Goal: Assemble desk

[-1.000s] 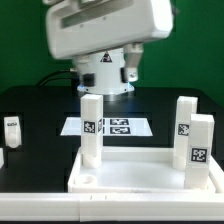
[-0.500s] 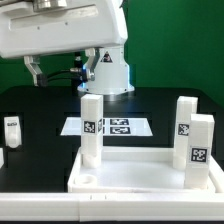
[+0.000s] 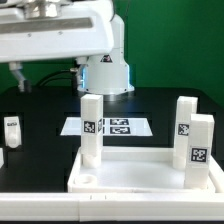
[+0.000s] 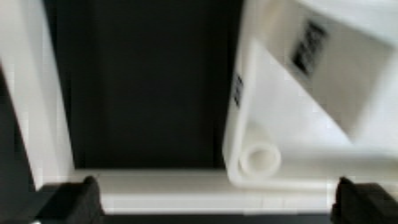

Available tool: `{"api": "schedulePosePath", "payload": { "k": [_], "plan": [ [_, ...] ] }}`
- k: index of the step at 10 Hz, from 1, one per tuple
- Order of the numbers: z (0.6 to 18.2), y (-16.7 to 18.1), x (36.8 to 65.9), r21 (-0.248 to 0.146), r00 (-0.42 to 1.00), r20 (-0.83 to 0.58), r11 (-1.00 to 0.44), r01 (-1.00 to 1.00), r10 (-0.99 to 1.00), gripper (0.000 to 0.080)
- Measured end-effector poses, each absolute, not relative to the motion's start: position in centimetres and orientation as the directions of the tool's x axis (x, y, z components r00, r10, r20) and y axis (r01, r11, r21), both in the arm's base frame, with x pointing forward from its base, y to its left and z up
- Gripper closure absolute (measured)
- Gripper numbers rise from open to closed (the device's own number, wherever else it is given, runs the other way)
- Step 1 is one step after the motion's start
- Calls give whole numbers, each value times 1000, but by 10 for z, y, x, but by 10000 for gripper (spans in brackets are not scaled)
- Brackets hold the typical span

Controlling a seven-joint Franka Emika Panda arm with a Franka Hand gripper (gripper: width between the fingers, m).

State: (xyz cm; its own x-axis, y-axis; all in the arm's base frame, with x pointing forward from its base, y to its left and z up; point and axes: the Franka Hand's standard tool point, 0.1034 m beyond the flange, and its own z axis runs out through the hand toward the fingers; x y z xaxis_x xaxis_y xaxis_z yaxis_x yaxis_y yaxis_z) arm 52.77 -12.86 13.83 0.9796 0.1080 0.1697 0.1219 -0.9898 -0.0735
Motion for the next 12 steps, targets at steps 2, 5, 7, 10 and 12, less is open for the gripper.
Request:
{"api": "schedulePosePath", "payload": {
  "k": [2, 5, 7, 10, 12],
  "plan": [
    [122, -167, 499, -41, 965, 87, -967, 251, 247, 151],
    [120, -175, 498, 16, 942, 109, -948, 319, 319, 151],
    [115, -179, 493, 7, 947, 93, -951, 308, 307, 151],
    [63, -203, 457, -28, 967, -47, -968, 248, 249, 151],
    [39, -209, 440, 23, 971, -37, -971, 237, 236, 151]
  ]
}}
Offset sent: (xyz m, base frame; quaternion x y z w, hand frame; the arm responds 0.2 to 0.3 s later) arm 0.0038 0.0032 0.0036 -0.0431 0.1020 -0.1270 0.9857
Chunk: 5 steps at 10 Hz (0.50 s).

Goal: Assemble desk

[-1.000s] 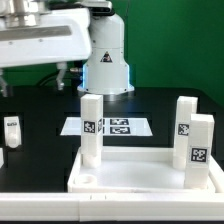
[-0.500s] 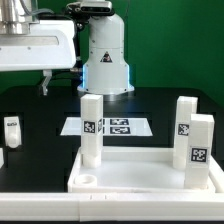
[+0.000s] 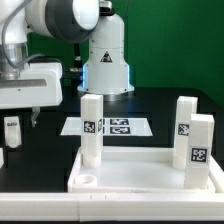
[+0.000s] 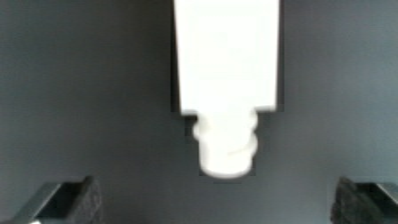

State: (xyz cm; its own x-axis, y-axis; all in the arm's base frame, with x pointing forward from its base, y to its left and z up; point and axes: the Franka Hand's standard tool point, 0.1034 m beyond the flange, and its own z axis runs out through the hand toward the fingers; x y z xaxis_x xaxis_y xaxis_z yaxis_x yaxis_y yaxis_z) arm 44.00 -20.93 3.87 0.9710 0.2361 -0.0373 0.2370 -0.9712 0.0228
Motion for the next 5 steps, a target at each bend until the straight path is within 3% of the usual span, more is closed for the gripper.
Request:
{"api": "schedulePosePath", "payload": {
  "k": [3, 5],
  "plan": [
    [39, -207, 438, 10, 971, -49, -972, 234, 233, 151],
    [19, -203, 410, -49, 975, -132, -984, 173, 178, 151]
  ]
}}
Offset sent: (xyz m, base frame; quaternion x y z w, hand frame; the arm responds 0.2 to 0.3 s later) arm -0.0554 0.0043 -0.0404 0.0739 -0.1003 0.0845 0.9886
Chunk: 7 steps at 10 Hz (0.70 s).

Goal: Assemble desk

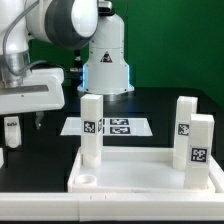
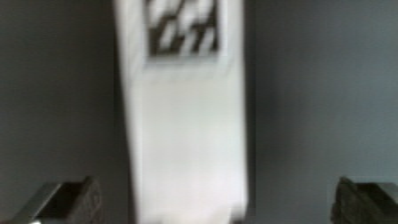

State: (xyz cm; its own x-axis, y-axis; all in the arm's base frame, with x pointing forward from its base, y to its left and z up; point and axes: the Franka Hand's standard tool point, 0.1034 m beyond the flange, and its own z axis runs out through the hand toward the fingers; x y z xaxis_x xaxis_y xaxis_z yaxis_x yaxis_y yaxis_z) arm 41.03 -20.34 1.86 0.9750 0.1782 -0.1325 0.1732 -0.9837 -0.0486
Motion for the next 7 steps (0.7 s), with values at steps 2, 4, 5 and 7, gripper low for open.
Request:
{"api": "schedulePosePath", "payload": {
  "k": [2, 4, 5, 7],
  "plan": [
    [9, -204, 399, -61, 973, -166, -986, 154, 162, 151],
    [8, -205, 398, -60, 973, -167, -987, 150, 158, 151],
    [8, -205, 397, -61, 973, -167, -986, 153, 161, 294],
    [8, -206, 397, -62, 971, -166, -985, 162, 170, 470]
  ]
}}
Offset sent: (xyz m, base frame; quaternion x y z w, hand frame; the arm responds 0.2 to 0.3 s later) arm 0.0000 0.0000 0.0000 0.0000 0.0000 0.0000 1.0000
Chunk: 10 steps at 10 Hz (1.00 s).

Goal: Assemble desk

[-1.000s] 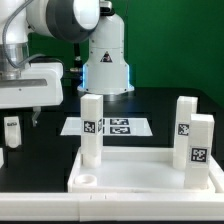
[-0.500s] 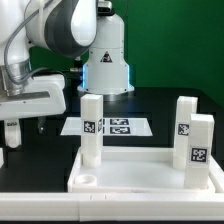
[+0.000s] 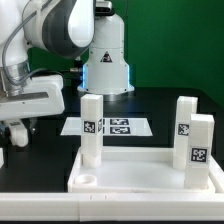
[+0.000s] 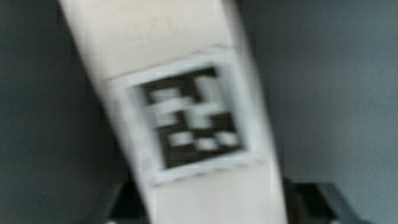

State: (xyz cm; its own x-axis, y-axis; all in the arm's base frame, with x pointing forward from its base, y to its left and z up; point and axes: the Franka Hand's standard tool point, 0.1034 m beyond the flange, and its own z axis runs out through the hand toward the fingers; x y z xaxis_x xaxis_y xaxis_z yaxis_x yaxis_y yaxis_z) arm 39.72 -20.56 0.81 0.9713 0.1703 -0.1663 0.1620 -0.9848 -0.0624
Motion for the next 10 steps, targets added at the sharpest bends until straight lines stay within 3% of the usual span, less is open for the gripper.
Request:
{"api": "schedulePosePath", "payload": {
  "k": [2, 4, 9, 10],
  "plan": [
    [13, -195, 406, -70, 932, -157, -945, 319, 326, 515],
    [22, -152, 422, -31, 849, -125, -857, 514, 514, 515],
    [23, -161, 417, -50, 668, -131, -678, 733, 733, 515],
    [28, -141, 417, -45, 502, -106, -509, 860, 858, 515]
  ]
}}
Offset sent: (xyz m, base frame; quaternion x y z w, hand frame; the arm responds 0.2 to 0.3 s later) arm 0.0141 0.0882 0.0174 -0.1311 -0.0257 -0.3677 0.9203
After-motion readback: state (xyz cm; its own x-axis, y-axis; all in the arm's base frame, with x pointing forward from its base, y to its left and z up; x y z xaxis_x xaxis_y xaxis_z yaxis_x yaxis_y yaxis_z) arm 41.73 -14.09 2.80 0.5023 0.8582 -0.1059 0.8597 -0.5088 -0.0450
